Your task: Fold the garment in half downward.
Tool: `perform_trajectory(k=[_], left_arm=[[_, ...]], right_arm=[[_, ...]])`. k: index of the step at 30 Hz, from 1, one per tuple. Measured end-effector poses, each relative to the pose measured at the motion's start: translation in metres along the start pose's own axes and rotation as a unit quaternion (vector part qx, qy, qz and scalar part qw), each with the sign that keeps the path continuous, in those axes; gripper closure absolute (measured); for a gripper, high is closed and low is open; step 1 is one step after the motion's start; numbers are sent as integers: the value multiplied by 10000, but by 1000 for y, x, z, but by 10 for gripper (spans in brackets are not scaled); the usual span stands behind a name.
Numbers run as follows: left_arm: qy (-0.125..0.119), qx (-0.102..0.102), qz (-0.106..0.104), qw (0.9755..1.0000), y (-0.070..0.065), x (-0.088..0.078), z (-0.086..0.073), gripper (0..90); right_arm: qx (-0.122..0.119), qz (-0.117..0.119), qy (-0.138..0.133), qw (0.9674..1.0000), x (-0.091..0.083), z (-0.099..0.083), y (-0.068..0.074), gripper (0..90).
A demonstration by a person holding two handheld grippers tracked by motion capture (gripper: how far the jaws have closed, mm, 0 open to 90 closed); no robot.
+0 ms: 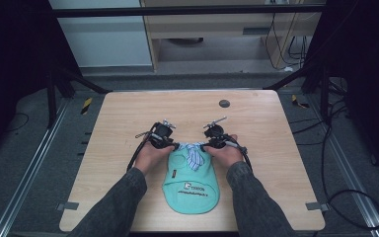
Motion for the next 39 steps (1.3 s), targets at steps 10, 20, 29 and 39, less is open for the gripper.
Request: perform_trajectory(k=[10, 20, 29, 39], left_arm=[[-56, -9, -109, 9999, 0, 0, -2, 604], [-82, 9, -253, 9996, -4, -1, -4, 718], [-30, 128, -299, 9995, -9, -2, -3, 841], [-91, 227, -280, 9993, -7, -7, 1, 867]], right_arm=[[-289, 46, 66, 9995, 0, 0, 8, 679], [-413, 105, 162, 9990, -1, 0, 14, 810], [-521, 43, 144, 9985, -1, 0, 16, 827], [-616, 16, -21, 9981, -5, 4, 16, 833]])
Point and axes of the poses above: each handheld gripper's, and its own axes: x roughly forward along the jaws, z roughly out of its top, y roughly to its left, the point moved 5 cm from there along x, roughly forward along the jaws, and after that the axes turned 13 degrees about -y, right-handed, at the moved point
